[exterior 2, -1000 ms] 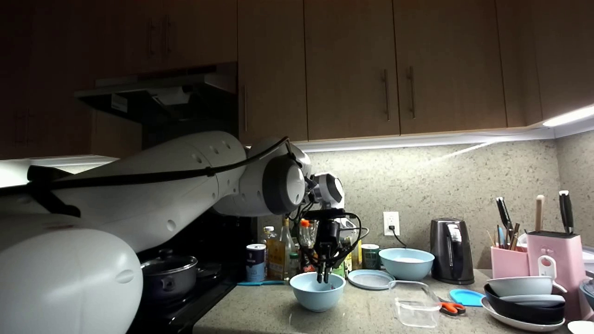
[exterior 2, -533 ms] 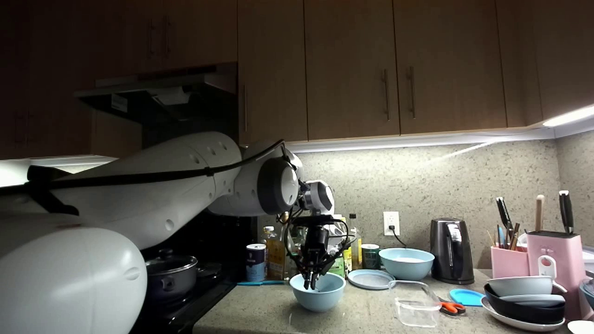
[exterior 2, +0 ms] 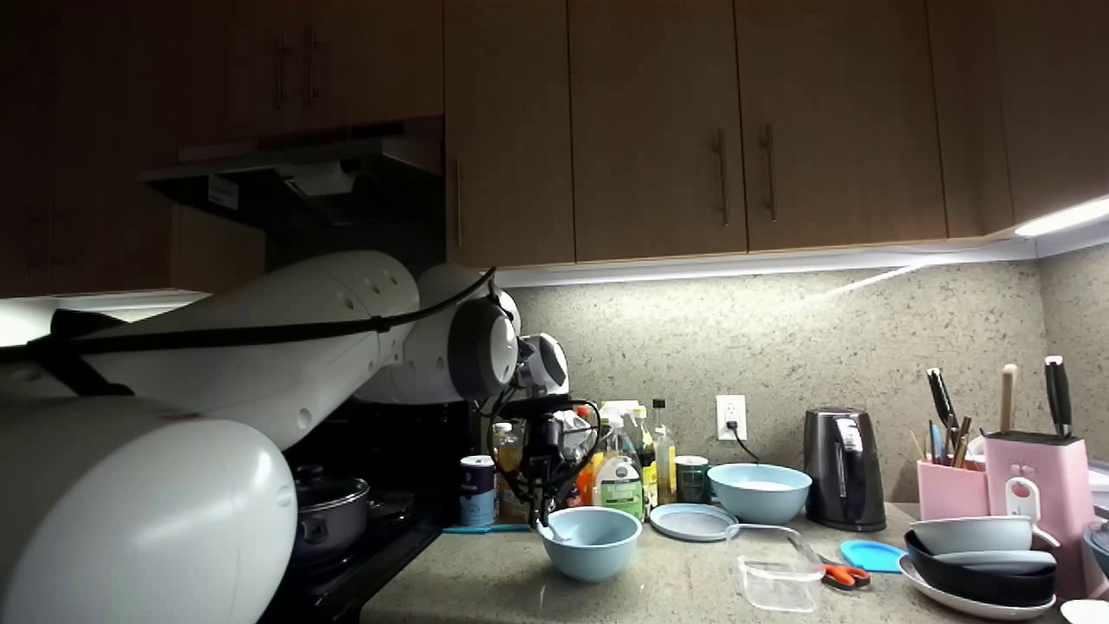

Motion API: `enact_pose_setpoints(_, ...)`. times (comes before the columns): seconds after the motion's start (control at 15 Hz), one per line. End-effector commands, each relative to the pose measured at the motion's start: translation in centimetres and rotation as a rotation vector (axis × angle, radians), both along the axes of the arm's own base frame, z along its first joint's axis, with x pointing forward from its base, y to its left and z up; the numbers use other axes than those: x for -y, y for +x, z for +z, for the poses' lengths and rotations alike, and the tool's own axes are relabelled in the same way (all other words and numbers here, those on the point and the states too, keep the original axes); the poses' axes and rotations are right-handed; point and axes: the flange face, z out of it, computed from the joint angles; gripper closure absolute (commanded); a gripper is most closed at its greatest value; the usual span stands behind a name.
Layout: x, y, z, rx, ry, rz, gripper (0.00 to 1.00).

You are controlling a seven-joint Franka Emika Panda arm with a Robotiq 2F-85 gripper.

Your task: Use the spoon to stir the bowl

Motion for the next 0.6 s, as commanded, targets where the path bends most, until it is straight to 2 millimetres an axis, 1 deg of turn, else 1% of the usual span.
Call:
enact_pose_setpoints(0.0,0.4,0.9,1.7,0.047,0.006,0.019,0.96)
enact_pose_setpoints(0.13,1.8,1.5,2.4,0.066,0.006,-0.011,0.96)
enact_pose_setpoints(0.33,5.0,2.3,3.1,0.081,-0.001,-0.066,0.96)
enact_pose_setpoints(0.53,8.4,2.7,2.9,0.064,-0.002,-0.114,0.96)
